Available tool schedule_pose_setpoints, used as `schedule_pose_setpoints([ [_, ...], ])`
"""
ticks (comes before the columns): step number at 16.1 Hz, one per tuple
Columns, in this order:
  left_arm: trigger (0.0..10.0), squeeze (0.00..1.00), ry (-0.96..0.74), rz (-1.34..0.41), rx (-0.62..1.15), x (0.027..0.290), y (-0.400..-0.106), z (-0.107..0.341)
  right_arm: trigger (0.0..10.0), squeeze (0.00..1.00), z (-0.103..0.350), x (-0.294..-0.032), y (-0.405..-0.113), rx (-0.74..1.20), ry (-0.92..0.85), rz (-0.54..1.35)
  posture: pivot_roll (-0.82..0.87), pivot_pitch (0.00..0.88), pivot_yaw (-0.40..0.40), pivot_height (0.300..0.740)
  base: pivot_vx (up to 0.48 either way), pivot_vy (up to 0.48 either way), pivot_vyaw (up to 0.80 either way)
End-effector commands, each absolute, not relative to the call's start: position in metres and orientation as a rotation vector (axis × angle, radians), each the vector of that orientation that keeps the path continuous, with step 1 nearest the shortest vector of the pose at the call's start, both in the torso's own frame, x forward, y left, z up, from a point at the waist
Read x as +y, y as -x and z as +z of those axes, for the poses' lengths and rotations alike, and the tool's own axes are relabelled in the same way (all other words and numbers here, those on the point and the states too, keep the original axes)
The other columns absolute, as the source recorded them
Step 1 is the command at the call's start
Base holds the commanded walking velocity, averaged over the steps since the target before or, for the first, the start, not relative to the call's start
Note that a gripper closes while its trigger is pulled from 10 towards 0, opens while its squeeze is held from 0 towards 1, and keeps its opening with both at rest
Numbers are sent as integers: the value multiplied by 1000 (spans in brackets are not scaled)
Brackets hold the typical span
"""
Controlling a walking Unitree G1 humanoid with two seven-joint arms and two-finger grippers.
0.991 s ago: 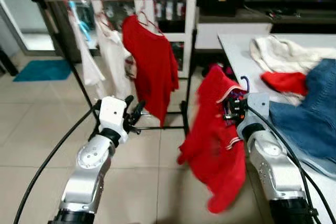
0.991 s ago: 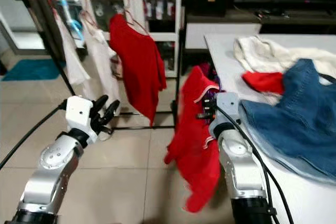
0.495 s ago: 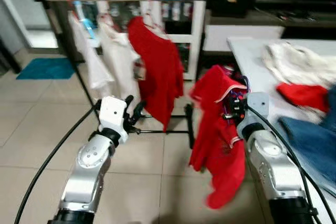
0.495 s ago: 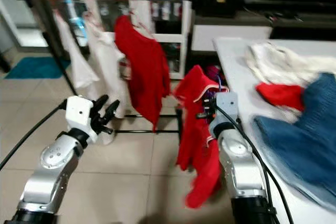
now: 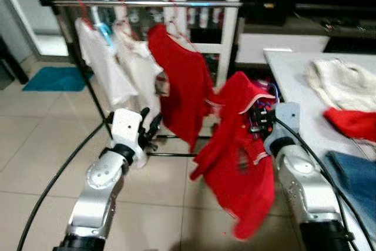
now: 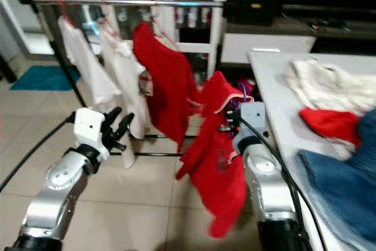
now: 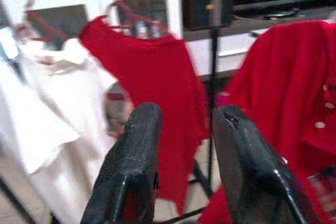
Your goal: Hang hanger
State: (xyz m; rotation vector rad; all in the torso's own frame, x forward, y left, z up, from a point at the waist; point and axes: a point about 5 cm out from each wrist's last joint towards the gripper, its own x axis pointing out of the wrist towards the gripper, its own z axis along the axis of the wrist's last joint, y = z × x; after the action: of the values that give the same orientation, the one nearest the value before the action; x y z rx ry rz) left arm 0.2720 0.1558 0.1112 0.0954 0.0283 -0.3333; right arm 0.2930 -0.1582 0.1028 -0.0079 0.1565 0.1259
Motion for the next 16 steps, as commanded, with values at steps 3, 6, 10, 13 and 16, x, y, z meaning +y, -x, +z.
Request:
schedule_pose_setpoints([
  [3, 10000, 4, -97, -335, 7, 157, -274, 116, 10000, 0, 116, -152, -297, 92, 13, 151, 5, 0, 18, 740, 352, 0, 0],
  [6, 10000, 4, -96, -339, 8, 156, -273, 116, 10000, 0, 116, -153, -297, 90, 17, 150, 4, 0, 19, 740, 352, 0, 0],
  [10, 10000, 4, -98, -346, 10, 156, -273, 115, 10000, 0, 115, -154, -297, 99, 36, 147, 2, 0, 21, 740, 352, 0, 0],
  [13, 10000, 4, -103, -355, 14, 155, -273, 114, 10000, 0, 112, -159, -298, 142, 39, 147, 0, 0, 22, 740, 355, 0, -267],
  [16, 10000, 4, -105, -358, 15, 155, -273, 114, 10000, 0, 112, -161, -299, 146, 60, 145, 1, 0, 22, 740, 354, 0, 0],
])
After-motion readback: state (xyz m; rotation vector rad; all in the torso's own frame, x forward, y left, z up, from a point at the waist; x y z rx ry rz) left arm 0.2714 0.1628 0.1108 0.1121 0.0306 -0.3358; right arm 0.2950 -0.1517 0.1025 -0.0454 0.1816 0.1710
